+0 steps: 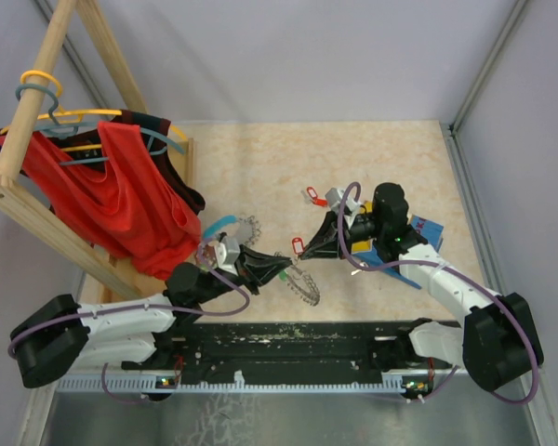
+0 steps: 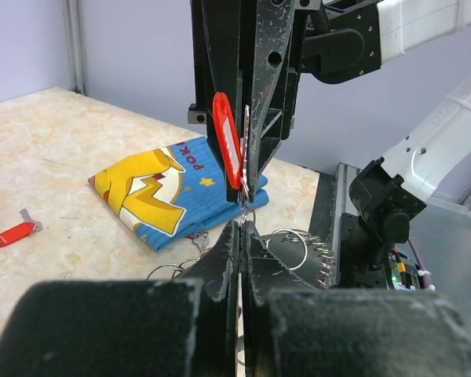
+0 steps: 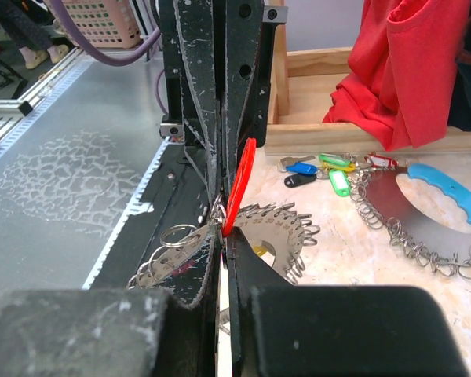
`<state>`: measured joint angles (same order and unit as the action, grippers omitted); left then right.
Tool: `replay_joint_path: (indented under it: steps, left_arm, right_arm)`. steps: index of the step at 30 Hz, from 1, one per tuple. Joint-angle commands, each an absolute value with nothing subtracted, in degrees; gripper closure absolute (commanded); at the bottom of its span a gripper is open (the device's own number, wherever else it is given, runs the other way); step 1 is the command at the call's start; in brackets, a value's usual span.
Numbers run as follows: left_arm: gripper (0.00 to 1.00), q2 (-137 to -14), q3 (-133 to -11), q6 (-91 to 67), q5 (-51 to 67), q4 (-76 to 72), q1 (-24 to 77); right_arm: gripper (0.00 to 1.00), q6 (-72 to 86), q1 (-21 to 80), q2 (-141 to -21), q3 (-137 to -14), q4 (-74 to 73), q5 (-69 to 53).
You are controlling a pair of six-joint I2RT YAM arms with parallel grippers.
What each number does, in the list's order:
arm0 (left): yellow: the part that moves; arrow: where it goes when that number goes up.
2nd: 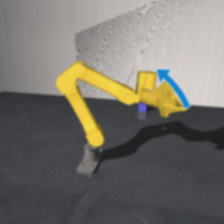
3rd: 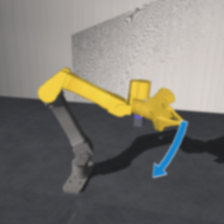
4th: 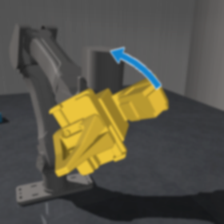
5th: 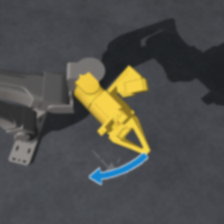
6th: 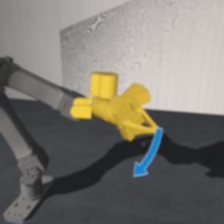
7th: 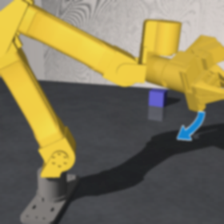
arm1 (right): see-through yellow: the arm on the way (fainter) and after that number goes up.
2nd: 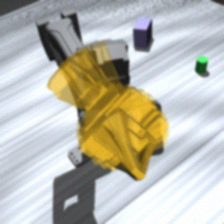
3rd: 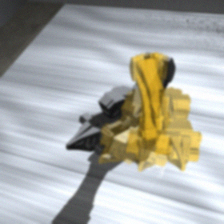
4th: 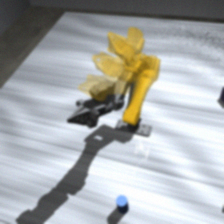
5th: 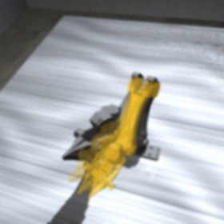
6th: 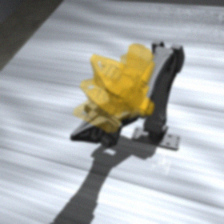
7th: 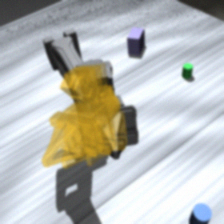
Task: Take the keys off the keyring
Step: Remove the key from the keyring.
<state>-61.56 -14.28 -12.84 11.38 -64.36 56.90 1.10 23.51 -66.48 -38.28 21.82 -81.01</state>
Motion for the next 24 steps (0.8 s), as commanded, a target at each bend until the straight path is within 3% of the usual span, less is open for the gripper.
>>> replay_joint_path:
  steps: [1, 7, 20, 24]
  left_arm:
    - [0.99, -63.2, -13.3, -13.1, 11.7, -68.0, 56.7]
    - [0.79, -66.6, -13.1, -12.3, 12.2, -69.3, 56.7]
    - [0.55, -63.0, -11.3, -5.4, 12.0, -69.5, 56.7]
    - [0.53, -60.9, -11.8, -2.5, 12.0, -67.2, 56.7]
  right_arm:
    - [1.0, 4.0, 22.7, -64.4, -39.2, 28.0, -83.0]
    - [1.0, 7.9, 22.8, -64.0, -39.1, 31.6, -83.0]
    - [1.0, 6.5, 22.8, -64.0, -39.6, 29.7, -82.9]
    - [1.0, 6.5, 22.8, -64.0, -39.6, 29.5, -82.8]
